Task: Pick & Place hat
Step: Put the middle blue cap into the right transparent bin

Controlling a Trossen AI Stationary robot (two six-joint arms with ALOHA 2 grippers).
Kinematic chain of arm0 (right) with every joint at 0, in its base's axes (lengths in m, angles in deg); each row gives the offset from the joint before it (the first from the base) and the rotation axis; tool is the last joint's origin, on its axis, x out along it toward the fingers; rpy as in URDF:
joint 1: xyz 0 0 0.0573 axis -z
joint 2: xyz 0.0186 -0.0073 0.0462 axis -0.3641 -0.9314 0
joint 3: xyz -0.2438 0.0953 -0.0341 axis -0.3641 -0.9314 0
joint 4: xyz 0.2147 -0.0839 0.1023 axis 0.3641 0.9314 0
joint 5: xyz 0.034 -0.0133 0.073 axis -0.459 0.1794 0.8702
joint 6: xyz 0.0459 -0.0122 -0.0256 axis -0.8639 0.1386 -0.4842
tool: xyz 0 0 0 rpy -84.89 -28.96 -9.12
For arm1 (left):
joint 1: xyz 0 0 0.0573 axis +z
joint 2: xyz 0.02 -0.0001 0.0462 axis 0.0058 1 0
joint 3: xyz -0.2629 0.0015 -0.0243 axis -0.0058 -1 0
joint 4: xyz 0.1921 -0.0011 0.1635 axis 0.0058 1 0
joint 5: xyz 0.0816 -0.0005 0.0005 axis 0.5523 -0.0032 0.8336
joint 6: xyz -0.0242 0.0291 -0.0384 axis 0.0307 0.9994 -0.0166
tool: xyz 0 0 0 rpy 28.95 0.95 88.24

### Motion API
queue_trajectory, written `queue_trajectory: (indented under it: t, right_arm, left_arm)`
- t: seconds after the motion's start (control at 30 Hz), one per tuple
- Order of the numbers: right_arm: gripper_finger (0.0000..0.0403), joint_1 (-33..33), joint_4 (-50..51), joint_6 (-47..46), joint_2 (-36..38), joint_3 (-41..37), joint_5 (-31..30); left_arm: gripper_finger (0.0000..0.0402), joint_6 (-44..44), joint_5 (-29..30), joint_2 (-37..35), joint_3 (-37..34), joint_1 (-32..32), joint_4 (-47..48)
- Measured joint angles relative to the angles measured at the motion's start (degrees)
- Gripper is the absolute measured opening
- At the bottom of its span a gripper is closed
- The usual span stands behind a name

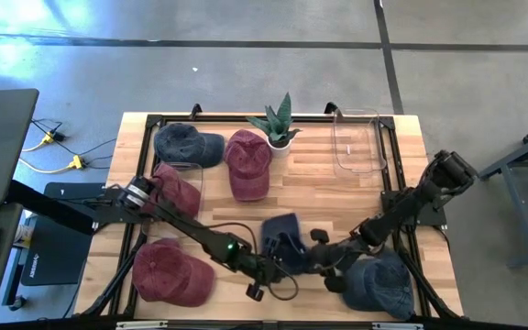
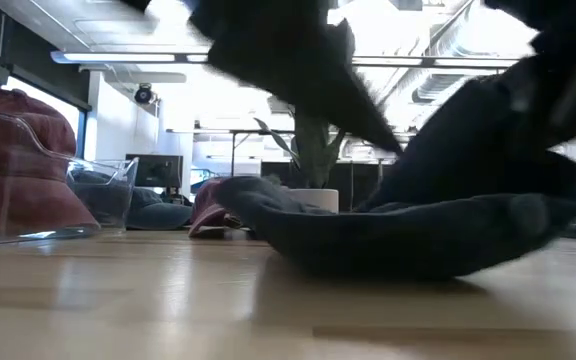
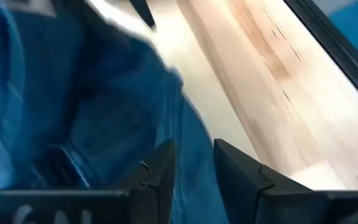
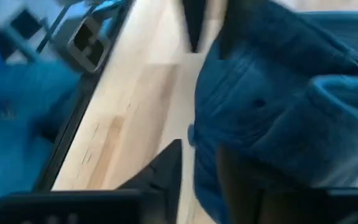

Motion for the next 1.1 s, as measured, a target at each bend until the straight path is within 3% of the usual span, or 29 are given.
queue_trajectory:
  t: [0.17, 0.33, 0.6, 0.77, 0.87, 1.1]
  right_arm:
    - [0.0128, 0.1, 7.4, -3.9, 4.8, 3.1, -0.2]
    - [0.0119, -3.2, 12.9, -4.3, 7.1, 4.5, -10.1]
    - [0.0093, -7.9, 22.8, -11.6, 7.0, 4.4, -23.7]
    - [0.0099, -8.6, 33.8, -21.8, 6.8, 4.4, -25.7]
    - [0.0128, -8.6, 30.6, -23.0, 5.6, 3.1, -26.6]
    - [0.0206, -6.5, 13.2, -12.9, 1.9, -1.7, -31.6]
  left_arm:
    - [0.0115, -5.4, 4.5, -0.1, 4.1, 0.7, 2.0]
    - [0.0087, -11.9, 5.4, 1.6, 4.3, 3.9, 1.9]
    - [0.0022, -13.3, 5.7, 7.1, 4.4, 7.1, -1.2]
    - [0.0002, -13.3, 6.4, 8.3, 4.2, 7.8, 0.0]
    - [0.0004, -13.3, 6.6, 8.0, 4.4, 8.1, -0.4]
    - [0.0005, -13.3, 6.7, 8.2, 4.3, 7.9, -0.3]
